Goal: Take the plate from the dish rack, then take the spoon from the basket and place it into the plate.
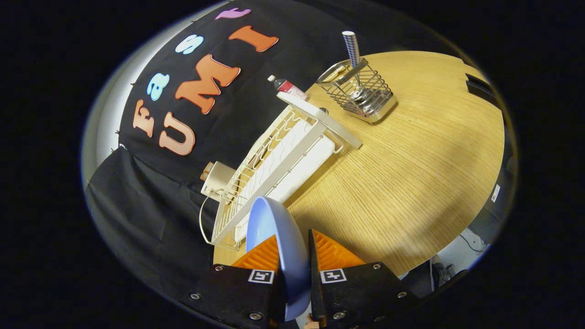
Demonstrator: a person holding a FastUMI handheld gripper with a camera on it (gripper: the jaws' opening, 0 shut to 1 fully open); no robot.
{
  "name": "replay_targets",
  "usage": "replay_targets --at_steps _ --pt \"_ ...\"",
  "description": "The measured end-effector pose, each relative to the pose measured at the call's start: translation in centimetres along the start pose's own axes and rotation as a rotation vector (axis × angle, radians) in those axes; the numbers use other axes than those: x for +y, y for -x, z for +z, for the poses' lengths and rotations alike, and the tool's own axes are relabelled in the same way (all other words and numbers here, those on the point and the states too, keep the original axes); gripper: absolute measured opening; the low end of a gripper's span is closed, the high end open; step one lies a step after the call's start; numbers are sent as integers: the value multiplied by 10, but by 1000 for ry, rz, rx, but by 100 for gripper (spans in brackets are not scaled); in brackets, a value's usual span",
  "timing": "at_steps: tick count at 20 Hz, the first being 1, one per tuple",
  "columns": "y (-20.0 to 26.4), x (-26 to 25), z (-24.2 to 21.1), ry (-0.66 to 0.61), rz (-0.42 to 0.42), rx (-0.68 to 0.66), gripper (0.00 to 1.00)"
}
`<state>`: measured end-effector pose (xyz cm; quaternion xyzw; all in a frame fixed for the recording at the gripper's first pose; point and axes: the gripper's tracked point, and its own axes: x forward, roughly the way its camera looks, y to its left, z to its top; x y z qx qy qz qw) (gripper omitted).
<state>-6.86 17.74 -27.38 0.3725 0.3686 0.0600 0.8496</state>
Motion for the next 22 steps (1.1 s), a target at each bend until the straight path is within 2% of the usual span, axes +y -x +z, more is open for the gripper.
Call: replay_targets --at_steps 5,6,7,8,11,12,15,17,22 --pt "-7 1 4 -26 6 20 25" --pt "-10 -1 3 -15 1 14 28" --pt "-8 -5 7 3 -15 8 30" --pt "-7 -9 11 21 -28 -2 37" --pt "1 -13 28 44 -32 -33 39" --pt "4 -17 31 72 -41 -46 44" --pt "12 -33 56 170 -90 -102 48" --pt "22 -38 74 240 -112 -142 54" --pt "42 -52 125 380 -176 -259 80"
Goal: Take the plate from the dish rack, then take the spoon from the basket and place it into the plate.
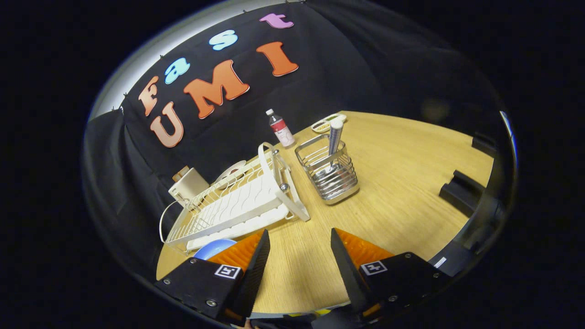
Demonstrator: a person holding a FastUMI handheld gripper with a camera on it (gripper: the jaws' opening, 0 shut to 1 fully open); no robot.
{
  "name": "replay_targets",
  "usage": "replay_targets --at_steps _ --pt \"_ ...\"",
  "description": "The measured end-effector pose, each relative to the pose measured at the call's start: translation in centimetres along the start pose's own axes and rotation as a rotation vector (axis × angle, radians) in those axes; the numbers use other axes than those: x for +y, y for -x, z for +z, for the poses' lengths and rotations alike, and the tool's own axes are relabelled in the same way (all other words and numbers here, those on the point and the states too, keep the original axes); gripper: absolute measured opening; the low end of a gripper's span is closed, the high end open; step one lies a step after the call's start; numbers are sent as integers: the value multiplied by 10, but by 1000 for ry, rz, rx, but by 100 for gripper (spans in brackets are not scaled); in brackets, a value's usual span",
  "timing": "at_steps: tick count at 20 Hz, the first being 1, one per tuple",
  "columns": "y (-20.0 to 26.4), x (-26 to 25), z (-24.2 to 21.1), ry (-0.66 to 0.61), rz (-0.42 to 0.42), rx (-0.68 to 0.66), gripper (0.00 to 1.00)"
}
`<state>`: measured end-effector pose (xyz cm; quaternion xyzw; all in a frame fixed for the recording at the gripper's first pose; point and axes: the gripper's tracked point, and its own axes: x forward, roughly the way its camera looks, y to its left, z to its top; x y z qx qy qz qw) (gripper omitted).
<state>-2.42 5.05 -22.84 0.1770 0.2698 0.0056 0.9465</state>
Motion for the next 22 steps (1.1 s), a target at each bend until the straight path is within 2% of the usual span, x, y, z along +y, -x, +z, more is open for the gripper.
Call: replay_targets --at_steps 5,11,17,19,20,21,22 --pt "0 -21 50 173 -51 -123 97" --pt "-9 -26 100 317 -38 -258 99" --pt "-36 -31 122 397 -2 -346 98" --pt "-43 -28 125 402 24 -366 89" --pt "-48 -27 124 404 37 -369 79" --pt "-52 -27 121 406 51 -357 75" --pt "-57 -27 118 399 62 -349 64"
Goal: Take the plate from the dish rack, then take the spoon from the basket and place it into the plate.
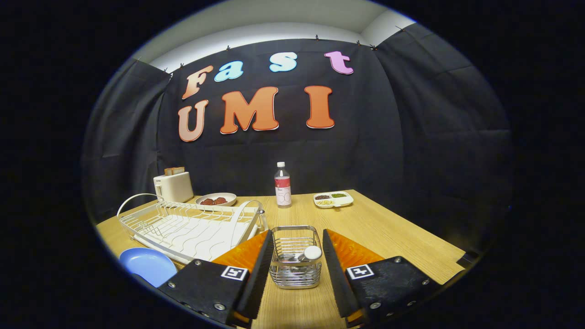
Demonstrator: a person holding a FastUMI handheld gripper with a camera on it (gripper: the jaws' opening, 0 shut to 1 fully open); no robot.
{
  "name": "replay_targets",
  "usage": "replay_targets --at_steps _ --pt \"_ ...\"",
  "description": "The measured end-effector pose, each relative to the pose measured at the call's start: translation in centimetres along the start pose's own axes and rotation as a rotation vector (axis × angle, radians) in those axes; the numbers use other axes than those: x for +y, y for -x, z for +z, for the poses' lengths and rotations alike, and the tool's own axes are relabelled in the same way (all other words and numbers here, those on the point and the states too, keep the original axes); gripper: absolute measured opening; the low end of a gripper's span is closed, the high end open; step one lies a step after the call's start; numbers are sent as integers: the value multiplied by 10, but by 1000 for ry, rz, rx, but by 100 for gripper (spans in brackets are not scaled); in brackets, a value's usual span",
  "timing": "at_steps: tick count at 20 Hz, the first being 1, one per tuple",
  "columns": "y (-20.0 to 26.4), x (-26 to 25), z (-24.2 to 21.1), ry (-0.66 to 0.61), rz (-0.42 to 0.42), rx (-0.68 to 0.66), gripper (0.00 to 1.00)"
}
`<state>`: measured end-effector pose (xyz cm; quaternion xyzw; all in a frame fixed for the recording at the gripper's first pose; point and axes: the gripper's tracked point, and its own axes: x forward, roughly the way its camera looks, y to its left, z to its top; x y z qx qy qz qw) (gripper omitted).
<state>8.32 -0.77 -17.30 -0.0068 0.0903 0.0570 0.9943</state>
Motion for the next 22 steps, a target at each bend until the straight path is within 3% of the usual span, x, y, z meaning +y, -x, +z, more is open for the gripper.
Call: replay_targets --at_steps 3,4,6,14,22 --pt "-12 -4 -4 -19 3 3 39" --pt "-13 -5 -4 -28 8 -1 27" --pt "-16 -2 -2 -51 25 2 13" --pt "-1 2 35 -15 33 -55 10" --pt "60 19 92 9 36 -135 10"
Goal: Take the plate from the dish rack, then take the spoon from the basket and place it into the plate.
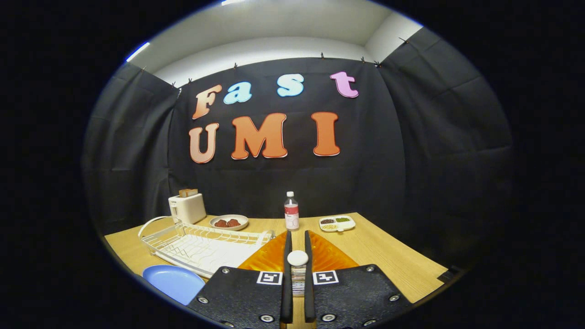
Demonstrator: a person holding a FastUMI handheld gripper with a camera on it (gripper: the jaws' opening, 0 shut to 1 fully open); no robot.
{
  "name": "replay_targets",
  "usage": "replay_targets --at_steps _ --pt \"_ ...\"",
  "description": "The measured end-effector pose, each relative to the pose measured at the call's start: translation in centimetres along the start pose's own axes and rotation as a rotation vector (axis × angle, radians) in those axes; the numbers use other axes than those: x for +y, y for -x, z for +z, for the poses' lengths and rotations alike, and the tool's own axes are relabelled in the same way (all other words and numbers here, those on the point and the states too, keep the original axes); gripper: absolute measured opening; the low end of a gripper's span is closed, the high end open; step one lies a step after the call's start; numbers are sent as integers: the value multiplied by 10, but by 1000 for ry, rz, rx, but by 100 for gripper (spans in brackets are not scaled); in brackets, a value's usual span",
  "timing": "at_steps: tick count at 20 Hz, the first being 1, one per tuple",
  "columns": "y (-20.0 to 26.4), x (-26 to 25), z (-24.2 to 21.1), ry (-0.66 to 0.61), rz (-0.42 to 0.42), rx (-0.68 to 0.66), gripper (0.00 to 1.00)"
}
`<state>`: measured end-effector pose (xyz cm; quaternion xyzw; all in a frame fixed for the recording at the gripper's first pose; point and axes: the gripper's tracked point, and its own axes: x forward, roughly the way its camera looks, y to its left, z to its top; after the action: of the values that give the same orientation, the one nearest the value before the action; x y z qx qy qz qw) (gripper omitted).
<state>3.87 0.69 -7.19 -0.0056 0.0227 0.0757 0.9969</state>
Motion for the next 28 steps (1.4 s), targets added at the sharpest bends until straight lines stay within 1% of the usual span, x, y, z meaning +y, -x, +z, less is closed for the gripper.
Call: replay_targets --at_steps 5,9,12,18,21,28 --pt "36 41 25 1 46 -24 10" --pt "56 89 33 8 108 -29 10" --pt "67 130 34 0 172 -31 10" --pt "76 196 3 -9 285 25 10" --pt "73 229 -23 -28 343 73 10" --pt "57 277 -79 -15 433 192 10"
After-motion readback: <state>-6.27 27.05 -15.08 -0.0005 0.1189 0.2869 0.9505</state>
